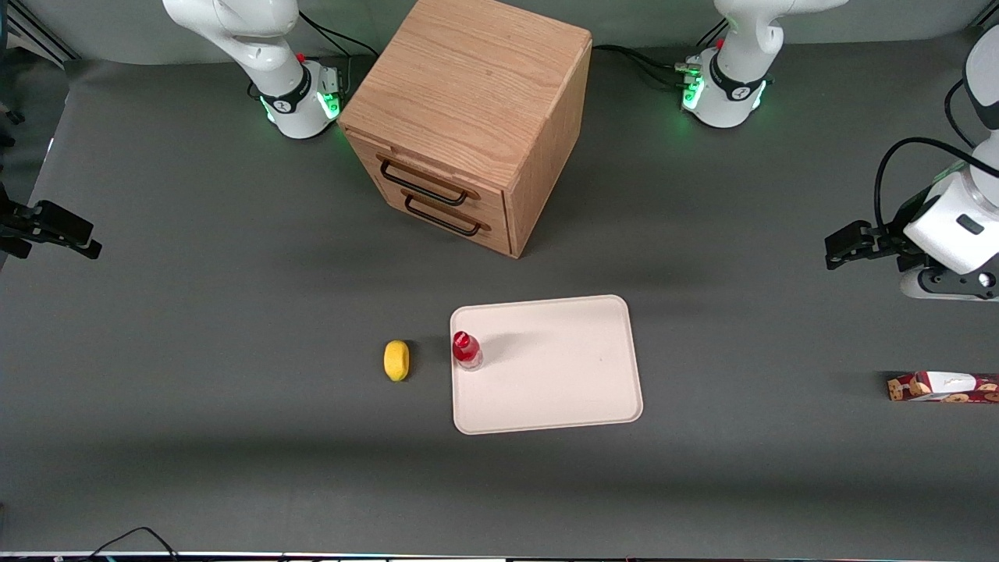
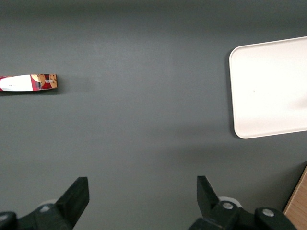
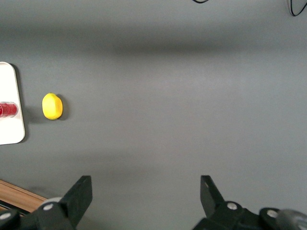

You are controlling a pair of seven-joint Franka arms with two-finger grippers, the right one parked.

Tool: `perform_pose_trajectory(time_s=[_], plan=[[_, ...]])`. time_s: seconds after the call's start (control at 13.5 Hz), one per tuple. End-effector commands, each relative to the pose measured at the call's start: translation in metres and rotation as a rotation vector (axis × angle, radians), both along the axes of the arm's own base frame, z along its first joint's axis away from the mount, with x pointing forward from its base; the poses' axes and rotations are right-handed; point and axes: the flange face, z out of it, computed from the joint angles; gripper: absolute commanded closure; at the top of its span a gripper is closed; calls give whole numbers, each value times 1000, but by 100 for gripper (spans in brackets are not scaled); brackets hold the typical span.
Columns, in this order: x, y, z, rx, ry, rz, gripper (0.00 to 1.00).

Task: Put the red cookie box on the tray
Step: 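Move the left gripper down over the red-and-white cookie box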

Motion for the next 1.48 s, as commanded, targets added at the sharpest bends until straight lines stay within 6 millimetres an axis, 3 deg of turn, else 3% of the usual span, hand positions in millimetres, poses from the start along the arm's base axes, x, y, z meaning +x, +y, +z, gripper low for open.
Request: perform_pose_trajectory(time_s=[0.0, 0.07, 0.22, 0.52, 0.89, 1.26, 1.4], plan=[[2, 4, 3, -10, 10, -52, 0], [3, 8, 3, -11, 9, -84, 0], [7, 42, -5, -16, 23, -174, 0], [8, 133, -28, -45, 54, -465, 0], [25, 231, -80, -21, 36, -953, 0], [55, 292, -130, 116, -36, -1281, 0], [70, 323, -166, 111, -43, -1381, 0]])
